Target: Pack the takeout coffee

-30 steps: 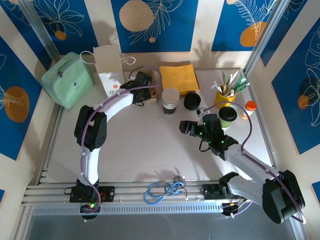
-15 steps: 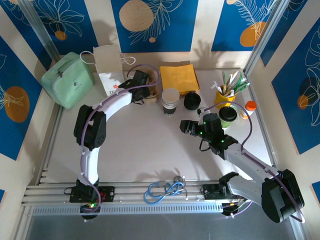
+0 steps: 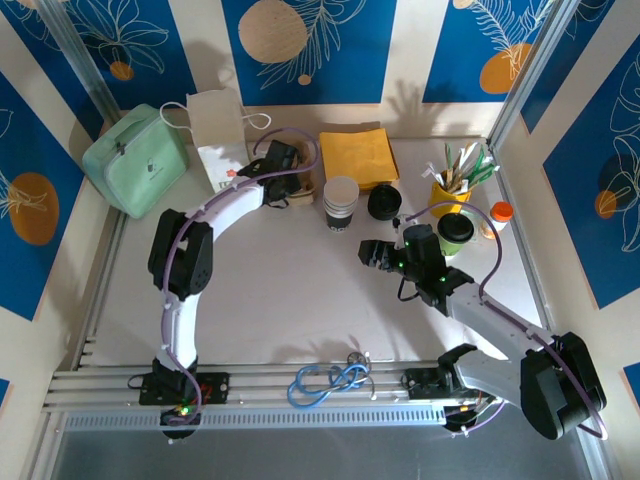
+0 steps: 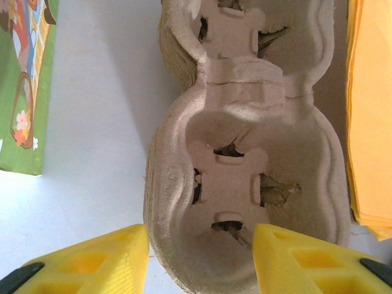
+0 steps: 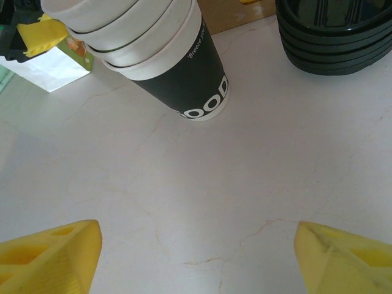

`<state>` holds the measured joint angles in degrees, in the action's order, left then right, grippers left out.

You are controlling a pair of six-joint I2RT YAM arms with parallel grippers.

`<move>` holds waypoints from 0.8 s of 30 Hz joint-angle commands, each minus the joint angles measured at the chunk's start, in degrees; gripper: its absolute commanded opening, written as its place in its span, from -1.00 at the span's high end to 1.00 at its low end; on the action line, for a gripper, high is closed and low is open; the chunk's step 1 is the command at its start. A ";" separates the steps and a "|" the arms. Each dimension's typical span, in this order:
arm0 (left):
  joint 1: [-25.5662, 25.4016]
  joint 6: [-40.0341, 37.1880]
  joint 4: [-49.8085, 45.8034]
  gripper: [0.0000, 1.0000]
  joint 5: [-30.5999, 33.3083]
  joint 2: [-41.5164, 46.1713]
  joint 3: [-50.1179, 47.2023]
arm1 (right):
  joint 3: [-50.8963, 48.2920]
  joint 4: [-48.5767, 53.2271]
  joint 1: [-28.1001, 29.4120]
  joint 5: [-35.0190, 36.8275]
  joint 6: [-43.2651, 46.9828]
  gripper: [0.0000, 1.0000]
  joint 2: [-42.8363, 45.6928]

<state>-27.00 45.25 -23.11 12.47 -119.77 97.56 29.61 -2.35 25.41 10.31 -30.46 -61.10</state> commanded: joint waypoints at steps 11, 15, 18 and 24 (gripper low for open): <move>0.86 1.92 2.43 0.15 -1.69 -2.30 -1.06 | 2.39 0.31 -0.18 -0.37 -0.02 -0.64 -1.48; 0.99 2.13 3.98 0.20 -2.43 -1.72 -1.64 | 2.45 0.37 -0.18 -0.22 0.01 -0.64 -1.48; 1.17 2.16 4.43 0.25 -2.91 -1.28 -1.67 | 2.41 0.33 -0.18 -0.28 0.01 -0.64 -1.48; 1.60 2.39 6.72 0.35 -3.16 1.03 -4.01 | 2.64 0.52 -0.11 -0.20 0.05 -0.64 -1.55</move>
<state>-26.35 46.87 -18.26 10.48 -120.92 94.87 30.30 -2.11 25.41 10.33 -30.46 -62.50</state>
